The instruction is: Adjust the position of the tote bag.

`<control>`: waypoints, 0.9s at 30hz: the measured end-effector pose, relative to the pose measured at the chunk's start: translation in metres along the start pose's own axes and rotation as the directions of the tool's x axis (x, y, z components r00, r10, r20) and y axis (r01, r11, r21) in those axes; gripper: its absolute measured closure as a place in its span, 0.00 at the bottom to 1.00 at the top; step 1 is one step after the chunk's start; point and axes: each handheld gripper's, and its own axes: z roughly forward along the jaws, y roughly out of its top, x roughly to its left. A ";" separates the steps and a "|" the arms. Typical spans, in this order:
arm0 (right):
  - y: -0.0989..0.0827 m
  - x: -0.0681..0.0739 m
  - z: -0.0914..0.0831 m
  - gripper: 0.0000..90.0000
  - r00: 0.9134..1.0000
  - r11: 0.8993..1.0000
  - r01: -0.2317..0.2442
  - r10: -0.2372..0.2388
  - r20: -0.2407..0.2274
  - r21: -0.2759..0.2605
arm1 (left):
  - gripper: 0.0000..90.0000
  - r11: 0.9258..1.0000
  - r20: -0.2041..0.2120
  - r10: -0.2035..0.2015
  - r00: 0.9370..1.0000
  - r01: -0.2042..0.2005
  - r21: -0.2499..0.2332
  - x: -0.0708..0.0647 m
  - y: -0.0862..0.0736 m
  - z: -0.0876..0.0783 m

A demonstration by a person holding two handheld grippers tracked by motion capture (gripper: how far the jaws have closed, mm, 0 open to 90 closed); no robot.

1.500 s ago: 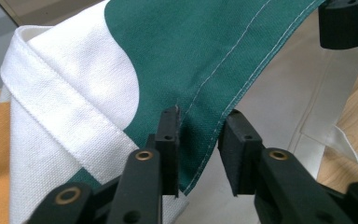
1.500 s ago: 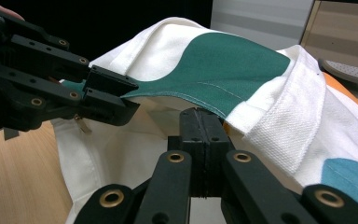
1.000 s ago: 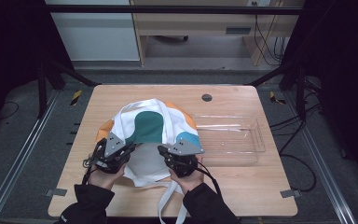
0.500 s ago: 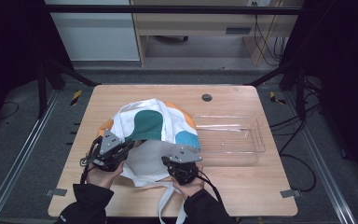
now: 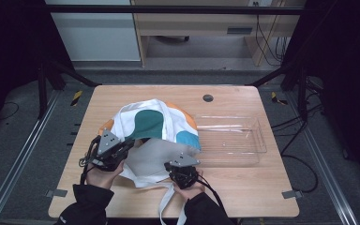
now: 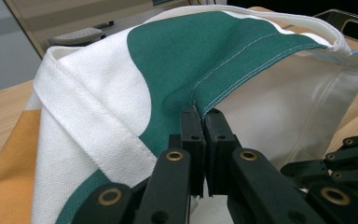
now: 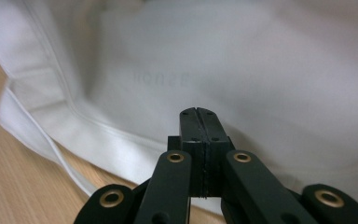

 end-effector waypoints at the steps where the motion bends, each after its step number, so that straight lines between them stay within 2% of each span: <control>1: -0.002 0.000 0.001 1.00 1.000 1.000 -0.002 0.002 0.003 0.011 | 0.97 1.000 0.000 0.000 1.000 0.000 -0.001 0.000 0.000 0.000; 13: -0.009 -0.004 0.011 1.00 1.000 0.999 0.009 -0.010 0.020 0.043 | 0.97 1.000 0.005 -0.006 1.000 0.006 -0.020 0.001 0.004 -0.002; 15: -0.009 -0.003 0.011 1.00 1.000 0.999 -0.002 0.001 0.018 0.049 | 0.97 1.000 0.005 -0.007 1.000 0.007 -0.022 0.001 0.005 -0.002; 27: -0.011 -0.005 0.013 1.00 1.000 0.998 0.005 -0.006 0.026 0.062 | 0.97 0.999 0.011 -0.017 1.000 0.017 -0.044 0.004 0.007 -0.004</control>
